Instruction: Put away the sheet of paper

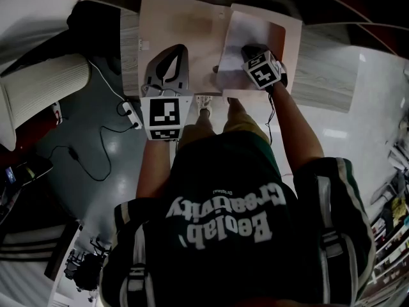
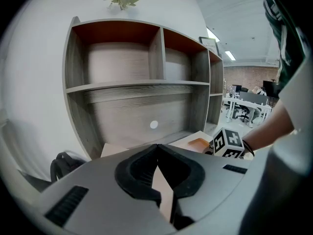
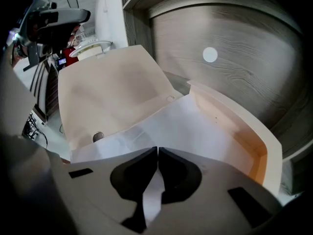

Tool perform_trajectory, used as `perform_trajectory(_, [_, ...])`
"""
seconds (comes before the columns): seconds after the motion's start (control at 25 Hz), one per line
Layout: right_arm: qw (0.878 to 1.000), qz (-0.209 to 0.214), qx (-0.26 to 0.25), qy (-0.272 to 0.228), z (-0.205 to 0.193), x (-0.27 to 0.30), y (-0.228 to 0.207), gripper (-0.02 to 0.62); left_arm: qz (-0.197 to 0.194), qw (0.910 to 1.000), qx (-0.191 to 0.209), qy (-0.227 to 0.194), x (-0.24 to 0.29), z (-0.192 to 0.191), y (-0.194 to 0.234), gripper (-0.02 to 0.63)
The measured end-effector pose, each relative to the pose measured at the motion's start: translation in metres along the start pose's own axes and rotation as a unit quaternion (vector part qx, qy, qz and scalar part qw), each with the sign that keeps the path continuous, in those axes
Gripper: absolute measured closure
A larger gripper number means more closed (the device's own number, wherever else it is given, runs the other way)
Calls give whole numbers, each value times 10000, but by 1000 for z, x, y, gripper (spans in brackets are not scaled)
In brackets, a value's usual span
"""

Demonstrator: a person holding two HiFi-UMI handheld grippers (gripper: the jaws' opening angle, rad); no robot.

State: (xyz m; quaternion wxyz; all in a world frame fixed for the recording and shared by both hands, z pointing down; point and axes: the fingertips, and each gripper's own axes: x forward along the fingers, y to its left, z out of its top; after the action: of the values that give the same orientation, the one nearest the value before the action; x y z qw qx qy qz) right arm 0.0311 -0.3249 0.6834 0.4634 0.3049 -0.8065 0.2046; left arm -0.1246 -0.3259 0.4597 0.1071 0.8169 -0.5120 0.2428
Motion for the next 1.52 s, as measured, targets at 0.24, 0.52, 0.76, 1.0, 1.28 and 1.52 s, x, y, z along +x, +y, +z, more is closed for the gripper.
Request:
perform_trajectory(0.24, [9996, 193, -124, -164, 13, -10, 23, 557, -24, 10000, 18, 9, -2, 1, -3, 588])
perform_trajectory(0.52, [9960, 599, -567, 356, -3, 3, 52, 557, -40, 10000, 30, -12, 2, 4, -6, 588])
perform_trajectory(0.76, [9898, 686, -1164, 456, -3, 3, 47, 557, -75, 10000, 20, -10, 5, 4, -8, 588])
perform_trajectory(1.0, [9824, 744, -1478, 862, -18, -6, 45, 557, -104, 9999, 17, -37, 5, 8, -8, 588])
perform_trajectory(1.28, [9859, 433, -1088, 1193, -31, -16, 26, 557, -125, 9999, 56, -49, 4, 9, -14, 588])
perform_trajectory(1.52, [9870, 362, -1085, 1128, -30, -19, 23, 557, -111, 9999, 75, -78, 1, 12, -15, 588])
